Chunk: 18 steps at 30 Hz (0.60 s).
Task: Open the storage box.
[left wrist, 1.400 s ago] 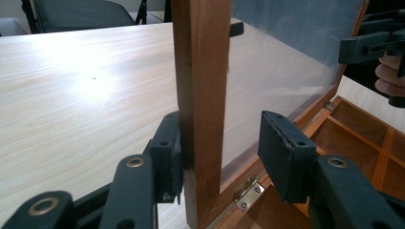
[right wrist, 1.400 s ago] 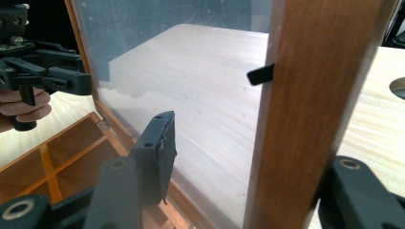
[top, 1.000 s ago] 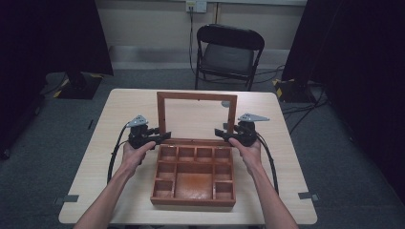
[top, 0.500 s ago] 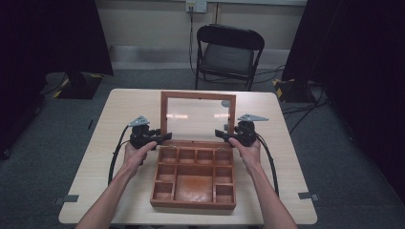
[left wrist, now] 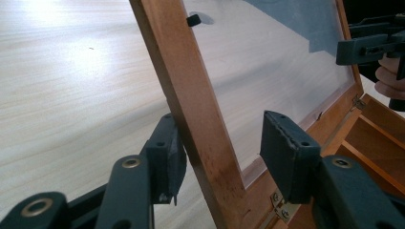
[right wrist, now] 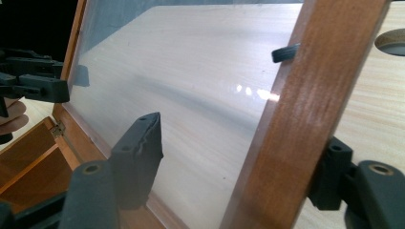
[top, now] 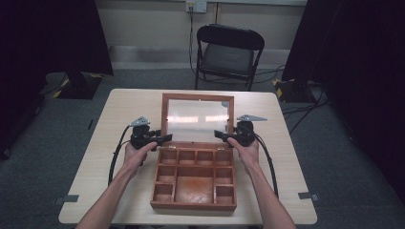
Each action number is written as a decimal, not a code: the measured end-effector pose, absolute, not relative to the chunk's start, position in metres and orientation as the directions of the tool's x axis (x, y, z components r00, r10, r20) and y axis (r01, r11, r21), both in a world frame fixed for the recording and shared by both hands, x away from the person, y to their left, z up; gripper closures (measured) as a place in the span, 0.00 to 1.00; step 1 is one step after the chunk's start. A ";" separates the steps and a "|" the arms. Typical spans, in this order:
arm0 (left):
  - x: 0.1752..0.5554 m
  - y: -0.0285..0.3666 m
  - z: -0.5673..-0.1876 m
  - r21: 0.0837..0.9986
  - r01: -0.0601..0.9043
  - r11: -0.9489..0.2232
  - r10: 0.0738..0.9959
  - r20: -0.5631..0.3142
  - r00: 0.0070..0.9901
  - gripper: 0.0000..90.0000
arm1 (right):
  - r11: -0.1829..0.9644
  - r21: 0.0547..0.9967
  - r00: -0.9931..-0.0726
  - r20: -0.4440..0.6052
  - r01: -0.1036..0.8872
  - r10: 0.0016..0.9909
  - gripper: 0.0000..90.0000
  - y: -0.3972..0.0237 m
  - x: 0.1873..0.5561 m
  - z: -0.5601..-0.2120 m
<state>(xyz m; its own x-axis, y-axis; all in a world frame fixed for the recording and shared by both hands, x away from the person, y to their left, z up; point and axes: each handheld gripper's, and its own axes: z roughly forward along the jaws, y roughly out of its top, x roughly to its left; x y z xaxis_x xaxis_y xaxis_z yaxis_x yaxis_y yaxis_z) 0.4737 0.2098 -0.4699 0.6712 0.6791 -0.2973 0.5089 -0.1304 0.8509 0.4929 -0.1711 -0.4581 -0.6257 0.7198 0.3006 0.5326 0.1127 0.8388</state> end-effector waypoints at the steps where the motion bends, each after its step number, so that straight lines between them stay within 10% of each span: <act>1: 0.474 0.209 -0.470 0.849 0.511 -0.134 0.678 -0.298 0.672 0.54 | 0.112 0.838 -0.624 0.302 0.535 0.721 0.33 -0.171 0.493 -0.459; 18: 0.476 0.207 -0.476 0.830 0.537 -0.152 0.663 -0.318 0.678 0.44 | 0.113 0.810 -0.606 0.330 0.575 0.724 0.26 -0.168 0.496 -0.467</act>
